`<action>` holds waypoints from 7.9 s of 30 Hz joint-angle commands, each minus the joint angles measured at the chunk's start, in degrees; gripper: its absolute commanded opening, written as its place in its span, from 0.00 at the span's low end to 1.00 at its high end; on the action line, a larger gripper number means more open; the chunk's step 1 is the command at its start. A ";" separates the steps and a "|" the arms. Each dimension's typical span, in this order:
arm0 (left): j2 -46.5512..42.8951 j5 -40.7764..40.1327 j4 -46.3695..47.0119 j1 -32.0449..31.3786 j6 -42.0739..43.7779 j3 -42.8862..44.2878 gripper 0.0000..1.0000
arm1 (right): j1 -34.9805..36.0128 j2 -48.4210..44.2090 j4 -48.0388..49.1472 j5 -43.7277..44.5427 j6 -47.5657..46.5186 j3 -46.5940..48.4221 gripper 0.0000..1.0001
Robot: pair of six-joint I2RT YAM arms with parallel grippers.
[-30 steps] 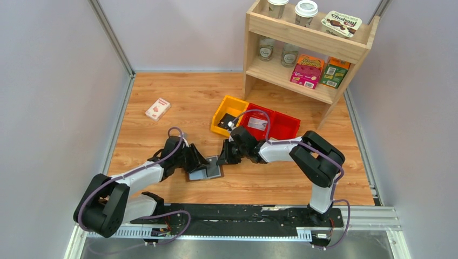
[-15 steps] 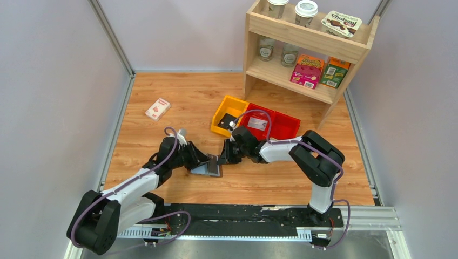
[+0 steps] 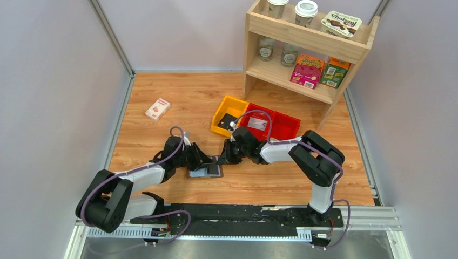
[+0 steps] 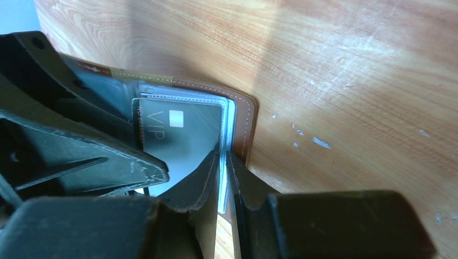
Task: Take the credit cards out of the card holder
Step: Remove the credit card from the card holder, then place the credit card in the storage box, then remove the credit card from the card holder.
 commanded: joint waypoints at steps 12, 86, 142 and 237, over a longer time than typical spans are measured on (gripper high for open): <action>-4.72 -0.20 -5.71 -0.34 1.56 2.71 0.22 | 1.02 5.03 -10.05 5.14 -1.76 -1.28 0.18; -45.14 -21.04 -44.48 5.29 4.90 6.14 0.00 | 0.93 -7.26 -25.43 14.55 -8.00 7.76 0.30; -40.66 -27.18 -10.57 1.51 -2.80 3.84 0.71 | -6.71 -21.42 -0.79 2.50 -4.65 9.52 0.00; 3.80 -12.51 -32.61 -6.04 20.81 11.68 0.27 | 11.48 -4.63 -33.61 28.61 -6.16 13.13 0.50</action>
